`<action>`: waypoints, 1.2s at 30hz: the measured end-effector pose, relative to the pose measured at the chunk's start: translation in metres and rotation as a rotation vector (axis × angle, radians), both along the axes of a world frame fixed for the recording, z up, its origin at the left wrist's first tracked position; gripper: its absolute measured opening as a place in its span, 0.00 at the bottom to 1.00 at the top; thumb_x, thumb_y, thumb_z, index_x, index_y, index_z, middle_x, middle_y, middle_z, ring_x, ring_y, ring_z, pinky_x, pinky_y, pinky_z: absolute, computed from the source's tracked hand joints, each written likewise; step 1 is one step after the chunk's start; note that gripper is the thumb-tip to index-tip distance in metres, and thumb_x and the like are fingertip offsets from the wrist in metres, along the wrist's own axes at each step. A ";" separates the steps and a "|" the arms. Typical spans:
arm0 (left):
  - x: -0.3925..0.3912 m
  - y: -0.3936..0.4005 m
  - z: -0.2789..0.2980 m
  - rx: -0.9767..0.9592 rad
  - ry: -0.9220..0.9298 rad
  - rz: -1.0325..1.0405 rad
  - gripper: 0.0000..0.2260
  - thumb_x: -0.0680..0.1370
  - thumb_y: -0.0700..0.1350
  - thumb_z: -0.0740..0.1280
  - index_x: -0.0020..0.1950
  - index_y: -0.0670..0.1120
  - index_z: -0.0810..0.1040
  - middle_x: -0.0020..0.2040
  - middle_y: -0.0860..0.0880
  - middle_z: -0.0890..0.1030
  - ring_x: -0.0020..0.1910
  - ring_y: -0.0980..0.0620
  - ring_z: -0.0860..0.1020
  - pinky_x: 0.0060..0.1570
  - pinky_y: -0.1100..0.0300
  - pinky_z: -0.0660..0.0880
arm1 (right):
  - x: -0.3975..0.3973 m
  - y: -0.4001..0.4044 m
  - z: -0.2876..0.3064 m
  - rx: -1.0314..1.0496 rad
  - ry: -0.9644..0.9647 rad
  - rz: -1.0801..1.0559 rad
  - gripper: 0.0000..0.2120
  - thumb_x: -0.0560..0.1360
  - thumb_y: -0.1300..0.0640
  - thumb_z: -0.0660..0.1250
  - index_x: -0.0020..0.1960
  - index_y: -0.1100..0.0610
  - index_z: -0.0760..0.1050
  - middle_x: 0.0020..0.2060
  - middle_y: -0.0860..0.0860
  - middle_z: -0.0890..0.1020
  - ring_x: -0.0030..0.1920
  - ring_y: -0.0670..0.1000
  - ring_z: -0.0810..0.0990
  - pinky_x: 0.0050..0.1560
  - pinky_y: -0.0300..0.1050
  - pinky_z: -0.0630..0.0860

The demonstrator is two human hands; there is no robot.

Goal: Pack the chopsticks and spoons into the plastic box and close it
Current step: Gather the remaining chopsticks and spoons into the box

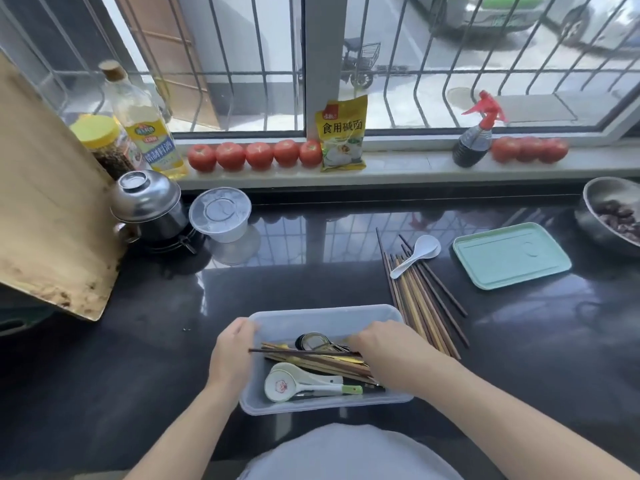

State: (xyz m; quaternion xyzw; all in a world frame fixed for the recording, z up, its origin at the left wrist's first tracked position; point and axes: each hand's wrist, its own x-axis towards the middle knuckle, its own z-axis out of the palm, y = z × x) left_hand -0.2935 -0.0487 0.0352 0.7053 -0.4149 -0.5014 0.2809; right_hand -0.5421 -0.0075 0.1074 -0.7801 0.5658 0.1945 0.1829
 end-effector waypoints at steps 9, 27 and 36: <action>0.019 -0.008 -0.003 0.328 0.402 0.023 0.24 0.71 0.52 0.70 0.63 0.41 0.82 0.59 0.34 0.84 0.61 0.29 0.81 0.66 0.33 0.74 | 0.003 0.018 0.017 0.038 0.179 -0.129 0.14 0.76 0.68 0.63 0.60 0.58 0.76 0.49 0.55 0.81 0.47 0.58 0.82 0.42 0.49 0.76; -0.007 0.009 0.007 -0.124 -0.383 -0.062 0.09 0.82 0.49 0.60 0.44 0.53 0.76 0.40 0.53 0.78 0.40 0.49 0.75 0.37 0.54 0.69 | -0.043 -0.010 -0.006 -0.535 -0.553 -0.737 0.05 0.79 0.54 0.65 0.44 0.50 0.76 0.34 0.45 0.80 0.37 0.50 0.76 0.38 0.47 0.69; -0.010 0.008 0.008 -0.106 -0.460 -0.100 0.09 0.83 0.48 0.57 0.49 0.53 0.76 0.48 0.54 0.76 0.44 0.56 0.74 0.42 0.53 0.69 | -0.087 -0.056 -0.106 -0.111 -0.147 -0.815 0.12 0.78 0.47 0.65 0.54 0.55 0.74 0.51 0.54 0.81 0.52 0.59 0.79 0.47 0.49 0.75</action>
